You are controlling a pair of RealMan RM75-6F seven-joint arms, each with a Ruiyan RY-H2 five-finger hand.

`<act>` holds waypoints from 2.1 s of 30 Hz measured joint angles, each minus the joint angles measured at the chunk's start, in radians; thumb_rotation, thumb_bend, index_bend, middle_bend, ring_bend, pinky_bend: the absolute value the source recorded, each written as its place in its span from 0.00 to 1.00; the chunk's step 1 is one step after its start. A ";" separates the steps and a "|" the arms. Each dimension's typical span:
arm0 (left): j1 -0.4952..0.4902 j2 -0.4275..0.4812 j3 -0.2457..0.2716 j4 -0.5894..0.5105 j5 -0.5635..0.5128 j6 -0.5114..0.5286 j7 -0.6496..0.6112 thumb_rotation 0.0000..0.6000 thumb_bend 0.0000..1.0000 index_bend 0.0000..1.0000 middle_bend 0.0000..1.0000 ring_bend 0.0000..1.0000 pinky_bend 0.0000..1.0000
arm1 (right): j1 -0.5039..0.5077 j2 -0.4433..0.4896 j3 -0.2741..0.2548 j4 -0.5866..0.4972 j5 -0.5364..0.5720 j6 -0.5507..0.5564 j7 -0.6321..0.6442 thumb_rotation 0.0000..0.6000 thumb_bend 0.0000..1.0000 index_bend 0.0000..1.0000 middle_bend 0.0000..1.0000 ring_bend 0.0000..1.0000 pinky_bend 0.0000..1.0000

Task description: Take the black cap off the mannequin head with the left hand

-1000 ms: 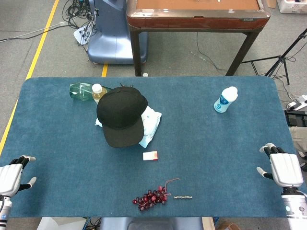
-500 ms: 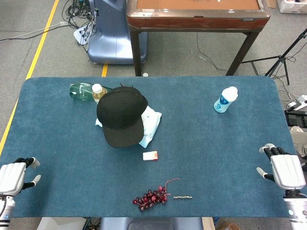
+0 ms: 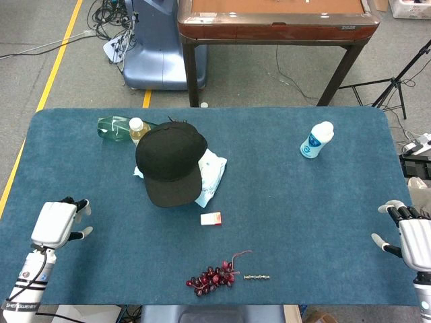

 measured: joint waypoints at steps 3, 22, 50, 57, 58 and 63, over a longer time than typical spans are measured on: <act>-0.027 -0.018 -0.014 -0.008 0.003 -0.012 0.029 1.00 0.00 0.56 0.71 0.50 0.69 | -0.001 0.004 0.000 0.000 -0.003 -0.001 0.007 1.00 0.07 0.39 0.35 0.42 0.68; -0.177 -0.143 -0.086 -0.077 -0.123 -0.088 0.240 1.00 0.00 0.57 0.77 0.53 0.69 | -0.003 0.017 0.005 -0.004 0.009 -0.017 0.021 1.00 0.07 0.39 0.35 0.42 0.68; -0.270 -0.245 -0.099 -0.150 -0.188 -0.051 0.348 1.00 0.00 0.62 0.81 0.56 0.72 | 0.000 0.015 0.004 -0.006 0.008 -0.029 0.007 1.00 0.07 0.39 0.35 0.42 0.68; -0.300 -0.299 -0.113 -0.133 -0.207 -0.036 0.374 1.00 0.00 0.62 0.81 0.57 0.72 | -0.002 0.019 0.004 -0.006 0.006 -0.027 0.019 1.00 0.07 0.39 0.35 0.42 0.68; -0.304 -0.310 -0.116 -0.128 -0.209 -0.028 0.379 1.00 0.00 0.62 0.81 0.57 0.72 | -0.002 0.019 0.004 -0.006 0.006 -0.027 0.020 1.00 0.07 0.39 0.35 0.42 0.68; -0.319 -0.344 -0.120 -0.120 -0.217 -0.009 0.403 1.00 0.00 0.62 0.81 0.57 0.72 | -0.003 0.021 0.004 -0.005 0.003 -0.027 0.023 1.00 0.07 0.39 0.35 0.42 0.68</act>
